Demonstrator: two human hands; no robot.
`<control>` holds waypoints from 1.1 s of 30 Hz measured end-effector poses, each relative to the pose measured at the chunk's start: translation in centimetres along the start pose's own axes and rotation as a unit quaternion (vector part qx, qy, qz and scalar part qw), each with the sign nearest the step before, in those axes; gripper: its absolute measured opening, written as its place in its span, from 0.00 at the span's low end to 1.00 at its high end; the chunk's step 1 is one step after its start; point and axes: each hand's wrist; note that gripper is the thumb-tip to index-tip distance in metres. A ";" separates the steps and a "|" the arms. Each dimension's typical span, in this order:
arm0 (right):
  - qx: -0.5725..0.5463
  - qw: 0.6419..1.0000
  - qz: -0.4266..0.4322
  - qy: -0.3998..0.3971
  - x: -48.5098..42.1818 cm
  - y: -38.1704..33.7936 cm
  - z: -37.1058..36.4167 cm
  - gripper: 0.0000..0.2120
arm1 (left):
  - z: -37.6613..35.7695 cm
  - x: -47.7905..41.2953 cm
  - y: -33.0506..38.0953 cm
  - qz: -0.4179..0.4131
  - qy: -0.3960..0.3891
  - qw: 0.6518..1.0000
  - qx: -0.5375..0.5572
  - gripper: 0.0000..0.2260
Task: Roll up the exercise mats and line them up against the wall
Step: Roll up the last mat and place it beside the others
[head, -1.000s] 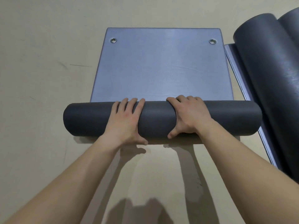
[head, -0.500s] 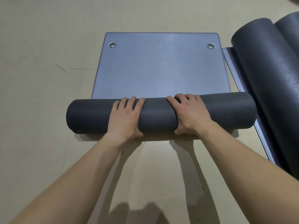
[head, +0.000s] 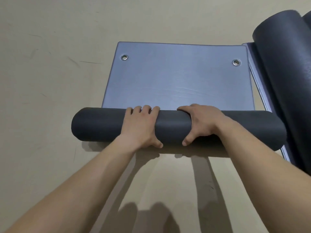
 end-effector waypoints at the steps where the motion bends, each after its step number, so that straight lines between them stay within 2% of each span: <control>1: -0.002 1.000 -0.003 -0.002 -0.4 0.1 0.1 0.58 | 0.1 -0.5 -0.1 0.004 -0.003 1.000 0.015 0.52; 5: 0.108 0.983 -0.006 0.145 1.3 -0.2 -2.1 0.62 | 2.5 -4.5 -2.7 0.010 -0.122 0.984 0.133 0.51; 7: 0.132 0.976 0.004 0.172 1.6 0.1 -2.7 0.59 | 2.7 -5.0 -2.8 0.014 -0.130 0.981 0.143 0.50; 10: 0.111 0.984 0.012 0.138 0.0 0.1 -0.4 0.53 | 2.1 -3.4 -2.1 0.037 -0.034 0.995 0.084 0.52; 11: 0.103 0.988 0.017 0.113 -0.4 -0.1 0.2 0.52 | 2.0 -2.9 -2.1 0.047 -0.031 0.995 0.087 0.50; 14: 0.070 0.997 0.024 0.020 -0.3 -0.6 0.3 0.52 | 2.2 -1.6 -3.0 0.075 -0.122 0.978 0.149 0.47; 16: 0.044 0.999 0.015 -0.019 -0.2 -0.9 0.1 0.51 | 1.7 -0.1 -2.8 0.070 -0.078 0.984 0.142 0.50; 19: 0.002 0.999 -0.009 -0.047 -0.9 -0.8 1.1 0.50 | 0.6 2.8 -0.7 0.046 0.024 0.997 0.056 0.58; 20: -0.003 0.999 -0.011 -0.039 -0.9 -0.6 1.2 0.51 | 0.1 3.0 -0.3 0.034 0.040 0.998 0.037 0.59; 22: 0.003 0.999 -0.021 0.041 0.0 -0.1 0.7 0.56 | -0.1 1.7 -0.9 0.030 0.038 0.997 0.052 0.60; 24: 0.051 0.989 -0.026 0.137 2.0 0.2 -0.9 0.62 | 0.7 -1.1 -2.2 0.032 -0.007 0.994 0.104 0.60; 25: 0.093 0.982 -0.014 0.161 2.9 0.3 -2.1 0.66 | 1.3 -2.3 -2.8 0.030 -0.034 0.992 0.121 0.60; 27: 0.159 0.971 0.005 0.178 3.3 0.7 -4.1 0.71 | 1.4 -3.4 -3.0 0.027 -0.041 0.989 0.139 0.59; 29: 0.162 0.969 0.015 0.186 2.1 1.3 -3.9 0.68 | 0.3 -2.1 -2.4 0.041 0.008 0.991 0.130 0.58; 31: 0.145 0.973 0.025 0.176 0.4 1.6 -2.3 0.65 | -1.6 0.1 -1.5 0.032 0.068 0.996 0.047 0.60; 33: 0.135 0.981 0.021 0.138 -1.1 1.6 -0.4 0.63 | -2.3 0.4 -1.4 0.020 0.084 0.996 -0.008 0.61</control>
Point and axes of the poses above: each hand's wrist, its own x-axis away from the middle knuckle, its own z-axis out of the back of the hand, y = z × x, and after that the axes turned 14 degrees about y, right-handed
